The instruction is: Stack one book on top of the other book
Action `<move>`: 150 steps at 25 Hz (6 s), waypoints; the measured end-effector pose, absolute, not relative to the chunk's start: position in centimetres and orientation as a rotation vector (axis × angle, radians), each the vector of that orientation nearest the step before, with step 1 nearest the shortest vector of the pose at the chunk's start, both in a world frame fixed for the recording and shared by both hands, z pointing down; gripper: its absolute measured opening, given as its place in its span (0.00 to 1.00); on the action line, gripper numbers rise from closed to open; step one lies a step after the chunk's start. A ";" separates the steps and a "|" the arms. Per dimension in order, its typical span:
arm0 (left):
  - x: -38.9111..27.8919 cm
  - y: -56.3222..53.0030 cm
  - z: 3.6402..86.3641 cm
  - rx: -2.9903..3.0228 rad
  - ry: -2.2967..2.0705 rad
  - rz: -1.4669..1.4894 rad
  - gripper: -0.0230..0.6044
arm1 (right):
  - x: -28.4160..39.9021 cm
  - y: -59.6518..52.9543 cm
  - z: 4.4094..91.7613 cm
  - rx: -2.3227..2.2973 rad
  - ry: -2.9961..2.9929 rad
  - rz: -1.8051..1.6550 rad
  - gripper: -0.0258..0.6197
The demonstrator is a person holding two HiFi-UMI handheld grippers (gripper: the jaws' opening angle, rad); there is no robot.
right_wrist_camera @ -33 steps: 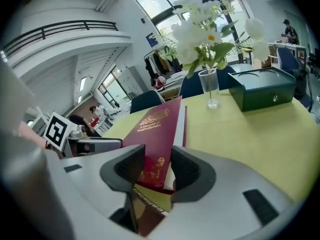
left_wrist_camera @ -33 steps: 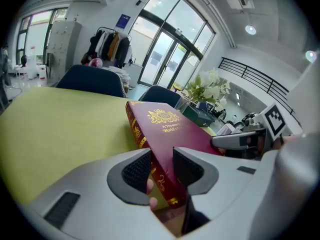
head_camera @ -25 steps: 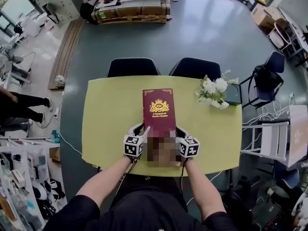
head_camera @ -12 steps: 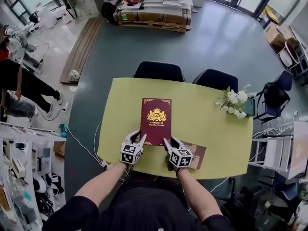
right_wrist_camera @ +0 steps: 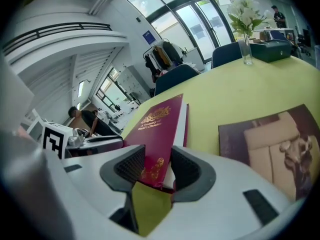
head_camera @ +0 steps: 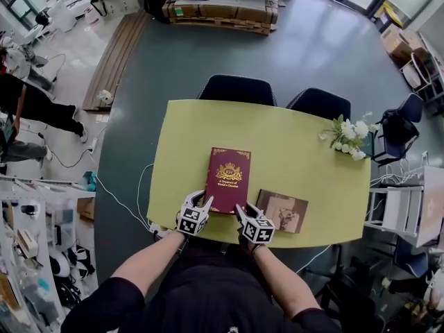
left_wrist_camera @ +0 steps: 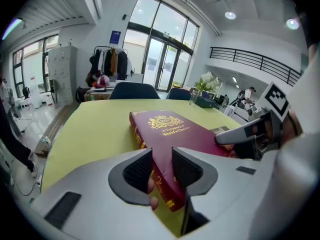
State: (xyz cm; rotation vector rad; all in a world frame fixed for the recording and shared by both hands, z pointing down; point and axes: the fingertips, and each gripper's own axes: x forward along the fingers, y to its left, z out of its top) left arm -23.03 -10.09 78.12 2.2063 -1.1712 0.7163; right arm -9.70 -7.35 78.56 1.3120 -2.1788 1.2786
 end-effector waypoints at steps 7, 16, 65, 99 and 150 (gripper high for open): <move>-23.4 -8.5 81.4 2.126 -1.115 0.732 0.24 | -9.9 -5.3 82.2 1.275 -2.081 1.283 0.30; -23.5 -8.5 82.4 2.059 -1.128 0.768 0.24 | -10.1 -5.4 83.6 1.143 -2.050 1.265 0.32; 9.0 -10.9 84.7 2.402 0.125 1.507 0.24 | 9.6 3.2 83.8 1.990 -1.506 1.979 0.33; 9.0 -9.4 83.5 2.371 0.084 1.384 0.20 | 13.6 4.4 84.9 2.093 -1.284 2.073 0.24; -22.5 -8.0 78.6 1.971 -0.927 0.600 0.19 | -8.2 -12.4 78.0 1.320 -1.973 1.486 0.23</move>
